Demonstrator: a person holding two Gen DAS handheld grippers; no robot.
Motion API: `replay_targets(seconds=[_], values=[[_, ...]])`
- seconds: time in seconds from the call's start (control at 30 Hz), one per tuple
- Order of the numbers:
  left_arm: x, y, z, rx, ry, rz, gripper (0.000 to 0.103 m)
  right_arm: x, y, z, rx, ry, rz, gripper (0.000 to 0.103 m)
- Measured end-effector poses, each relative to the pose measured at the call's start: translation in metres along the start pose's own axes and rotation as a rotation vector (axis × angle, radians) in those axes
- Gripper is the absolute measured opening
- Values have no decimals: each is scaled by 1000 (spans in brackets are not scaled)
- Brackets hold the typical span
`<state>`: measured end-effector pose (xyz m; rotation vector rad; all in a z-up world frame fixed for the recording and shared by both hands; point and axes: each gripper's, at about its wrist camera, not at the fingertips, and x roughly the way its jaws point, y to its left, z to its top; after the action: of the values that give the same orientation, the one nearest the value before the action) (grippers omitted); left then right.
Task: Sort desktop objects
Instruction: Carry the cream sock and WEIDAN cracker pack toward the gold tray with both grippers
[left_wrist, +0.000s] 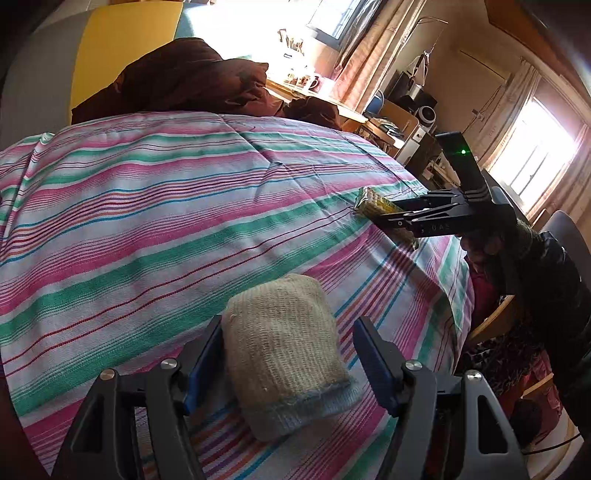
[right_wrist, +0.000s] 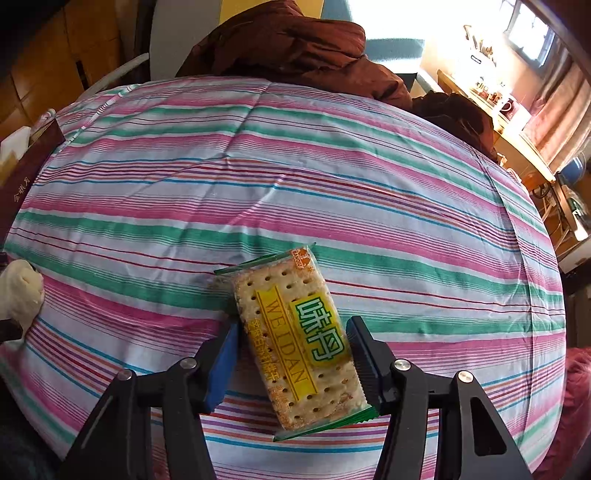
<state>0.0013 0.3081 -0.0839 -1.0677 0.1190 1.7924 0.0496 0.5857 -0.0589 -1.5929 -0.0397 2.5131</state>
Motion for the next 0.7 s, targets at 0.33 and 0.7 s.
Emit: replay_targets(seconds=[0.33,0.7], values=[[-2,-8,-3,42,-15,82,60,-6,53,-12,122,-131,45,57],[-37,-11,-19,47,-86,112,58,-34,120,-23,183,-273,186,56]])
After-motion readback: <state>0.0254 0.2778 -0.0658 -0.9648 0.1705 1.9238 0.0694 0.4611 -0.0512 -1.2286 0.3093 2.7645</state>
